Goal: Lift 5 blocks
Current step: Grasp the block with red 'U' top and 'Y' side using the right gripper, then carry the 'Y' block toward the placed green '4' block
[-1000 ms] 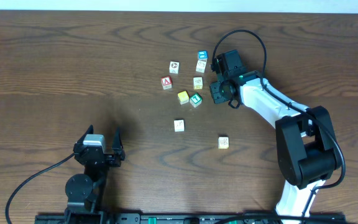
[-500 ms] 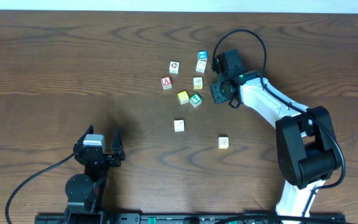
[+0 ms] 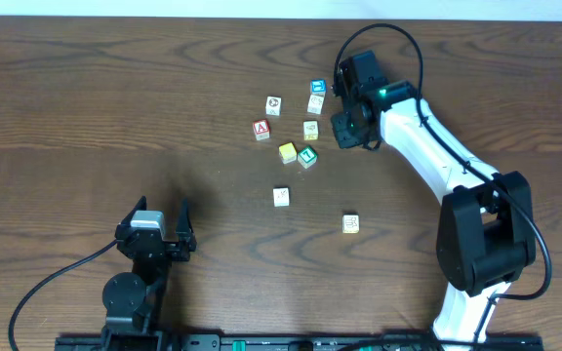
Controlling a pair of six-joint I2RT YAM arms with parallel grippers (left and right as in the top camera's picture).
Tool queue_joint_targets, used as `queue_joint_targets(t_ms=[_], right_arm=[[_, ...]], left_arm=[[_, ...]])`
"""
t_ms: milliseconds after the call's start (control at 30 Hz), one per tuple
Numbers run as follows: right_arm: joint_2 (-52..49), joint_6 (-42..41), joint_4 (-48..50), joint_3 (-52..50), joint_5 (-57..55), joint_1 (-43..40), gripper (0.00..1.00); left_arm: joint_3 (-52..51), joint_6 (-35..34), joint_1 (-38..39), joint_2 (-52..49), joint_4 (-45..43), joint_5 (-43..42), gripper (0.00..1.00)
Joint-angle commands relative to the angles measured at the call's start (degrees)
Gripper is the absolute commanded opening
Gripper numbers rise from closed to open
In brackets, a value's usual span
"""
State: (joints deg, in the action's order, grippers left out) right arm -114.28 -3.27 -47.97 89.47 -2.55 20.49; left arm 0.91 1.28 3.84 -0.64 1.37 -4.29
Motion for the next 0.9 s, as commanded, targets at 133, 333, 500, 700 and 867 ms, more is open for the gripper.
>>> queue_joint_targets(t_ms=[133,333,500,700,867], right_arm=[[5.9,-1.8,-5.8,3.3,-2.6,0.2,0.01],[17.8,-1.8,-12.2,3.3,-2.7,0.5,0.01],[31.0,-2.0,-20.1,3.3,-3.6,0.6,0.02],[44.0,-7.7,-29.2,1.7,-6.5,0.6,0.01],[54.4,-11.9,-31.4,-8.7,-6.6,0.6,0.02]], left_arm=[[-0.7,-0.3,-0.3,0.0,2.3,-1.0,0.73],[-0.7,-0.3,-0.3,0.0,2.3,-1.0,0.73],[-0.7,-0.3,-0.3,0.0,2.3,-1.0,0.73],[-0.7,-0.3,-0.3,0.0,2.3,-1.0,0.72],[-0.7,-0.3,-0.3,0.0,2.3,-1.0,0.73]])
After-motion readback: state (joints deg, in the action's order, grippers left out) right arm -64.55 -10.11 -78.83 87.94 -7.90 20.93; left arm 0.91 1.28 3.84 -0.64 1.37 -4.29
